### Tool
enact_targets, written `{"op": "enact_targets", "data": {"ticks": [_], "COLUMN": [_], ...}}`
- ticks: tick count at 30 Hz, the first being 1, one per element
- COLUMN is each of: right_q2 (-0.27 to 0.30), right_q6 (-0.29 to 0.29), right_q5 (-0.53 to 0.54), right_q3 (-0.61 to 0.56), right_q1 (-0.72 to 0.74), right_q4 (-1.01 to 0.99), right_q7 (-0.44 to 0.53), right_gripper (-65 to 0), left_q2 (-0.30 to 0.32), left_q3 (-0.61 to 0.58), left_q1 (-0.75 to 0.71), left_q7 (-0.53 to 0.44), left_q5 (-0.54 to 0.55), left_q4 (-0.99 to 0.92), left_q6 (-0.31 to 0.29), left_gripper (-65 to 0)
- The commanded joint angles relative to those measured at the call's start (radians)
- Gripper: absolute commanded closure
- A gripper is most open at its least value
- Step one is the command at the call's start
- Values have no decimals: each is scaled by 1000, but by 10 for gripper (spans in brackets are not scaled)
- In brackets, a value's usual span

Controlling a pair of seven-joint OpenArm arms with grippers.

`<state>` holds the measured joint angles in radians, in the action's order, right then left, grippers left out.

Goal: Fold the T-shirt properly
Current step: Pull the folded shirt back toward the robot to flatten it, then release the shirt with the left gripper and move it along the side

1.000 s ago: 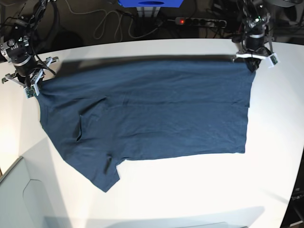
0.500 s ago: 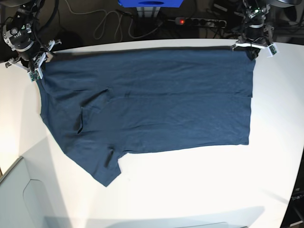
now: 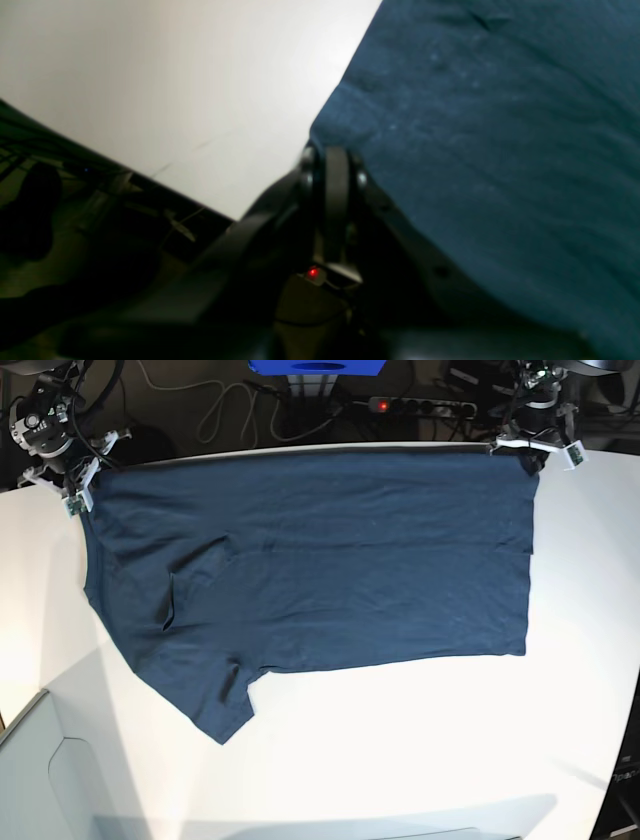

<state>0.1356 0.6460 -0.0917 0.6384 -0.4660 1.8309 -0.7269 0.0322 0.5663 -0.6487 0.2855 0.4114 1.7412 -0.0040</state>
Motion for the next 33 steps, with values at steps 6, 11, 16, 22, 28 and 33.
{"op": "enact_targets", "data": {"ticks": [6, 11, 16, 22, 28, 33], "right_q2": [17, 17, 19, 14, 12, 2], "right_q6": [11, 11, 11, 11, 11, 11], "right_q5": [4, 4, 7, 10, 7, 7], "right_q3": [5, 5, 16, 45, 36, 21], "right_q1": [-3, 2, 2, 8, 100, 158], "right_q4": [-7, -9, 25, 109, 123, 119], "right_q7": [51, 62, 62, 62, 54, 54], "right_gripper": [-6, -178, -377, -401, -401, -401], "left_q2": [4, 4, 4, -42, 4, 77], "left_q3": [7, 7, 19, 103, 103, 100], "left_q1": [-10, -10, -12, -20, 117, 341], "left_q7": [-19, -19, -19, -19, -18, -16], "left_q5": [2, 2, 2, 2, -6, -9], "left_q4": [16, 16, 36, 179, 231, 119], "left_q6": [5, 5, 3, 3, 3, 3], "left_gripper": [-38, -203, -252, -257, -277, -280]}}
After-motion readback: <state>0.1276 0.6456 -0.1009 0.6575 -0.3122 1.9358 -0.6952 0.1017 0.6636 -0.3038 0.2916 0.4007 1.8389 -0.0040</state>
